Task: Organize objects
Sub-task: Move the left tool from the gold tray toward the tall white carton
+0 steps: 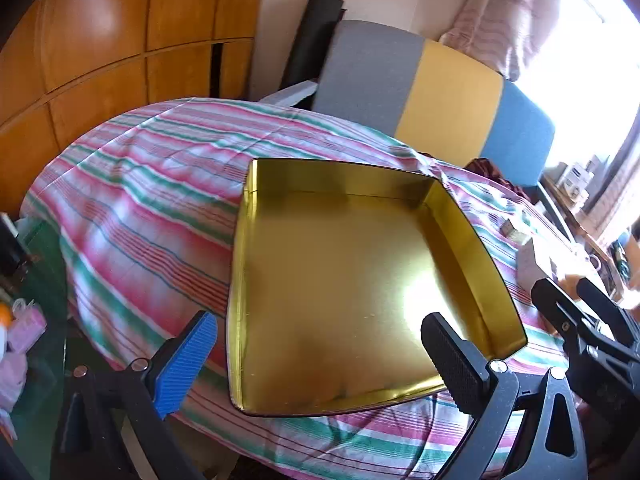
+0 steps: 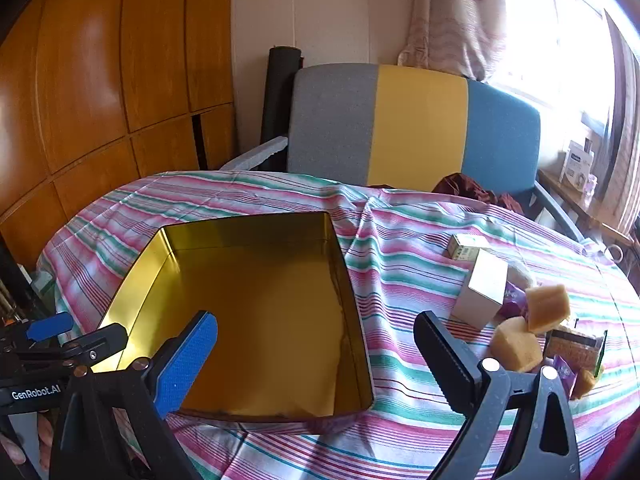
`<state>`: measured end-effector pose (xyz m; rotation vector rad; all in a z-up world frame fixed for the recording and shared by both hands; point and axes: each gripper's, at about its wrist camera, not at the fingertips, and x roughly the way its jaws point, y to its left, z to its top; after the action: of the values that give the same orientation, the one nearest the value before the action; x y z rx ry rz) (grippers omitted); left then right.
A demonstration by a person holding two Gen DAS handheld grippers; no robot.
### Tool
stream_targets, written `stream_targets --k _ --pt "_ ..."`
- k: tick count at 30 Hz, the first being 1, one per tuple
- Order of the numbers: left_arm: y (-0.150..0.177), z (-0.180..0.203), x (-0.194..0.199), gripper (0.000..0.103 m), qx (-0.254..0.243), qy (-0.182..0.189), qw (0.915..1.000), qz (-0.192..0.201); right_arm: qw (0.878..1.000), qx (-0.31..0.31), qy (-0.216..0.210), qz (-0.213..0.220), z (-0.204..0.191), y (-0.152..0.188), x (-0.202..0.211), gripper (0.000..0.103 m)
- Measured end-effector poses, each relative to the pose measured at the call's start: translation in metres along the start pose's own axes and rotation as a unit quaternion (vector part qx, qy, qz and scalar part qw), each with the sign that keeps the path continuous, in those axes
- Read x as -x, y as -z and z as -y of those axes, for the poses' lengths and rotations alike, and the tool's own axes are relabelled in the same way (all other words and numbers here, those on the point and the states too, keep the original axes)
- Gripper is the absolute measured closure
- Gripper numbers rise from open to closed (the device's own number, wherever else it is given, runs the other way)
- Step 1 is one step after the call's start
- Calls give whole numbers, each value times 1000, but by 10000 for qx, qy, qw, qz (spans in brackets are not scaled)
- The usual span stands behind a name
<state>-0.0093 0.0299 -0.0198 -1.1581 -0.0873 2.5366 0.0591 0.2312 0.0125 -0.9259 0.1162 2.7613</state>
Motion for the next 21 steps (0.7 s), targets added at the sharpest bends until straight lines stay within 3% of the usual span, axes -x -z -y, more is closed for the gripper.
stream_targets --k 11,15,21 --pt "-12 26 2 0 -467 626 9969 71 9983 -505 98 -278 57 10 2 2" --pt "-23 43 3 0 -534 1080 9926 133 9938 -956 335 -456 110 16 8 2" --pt "-39 85 -9 0 -801 1595 9838 -187 9794 -1693 873 -669 197 24 19 2"
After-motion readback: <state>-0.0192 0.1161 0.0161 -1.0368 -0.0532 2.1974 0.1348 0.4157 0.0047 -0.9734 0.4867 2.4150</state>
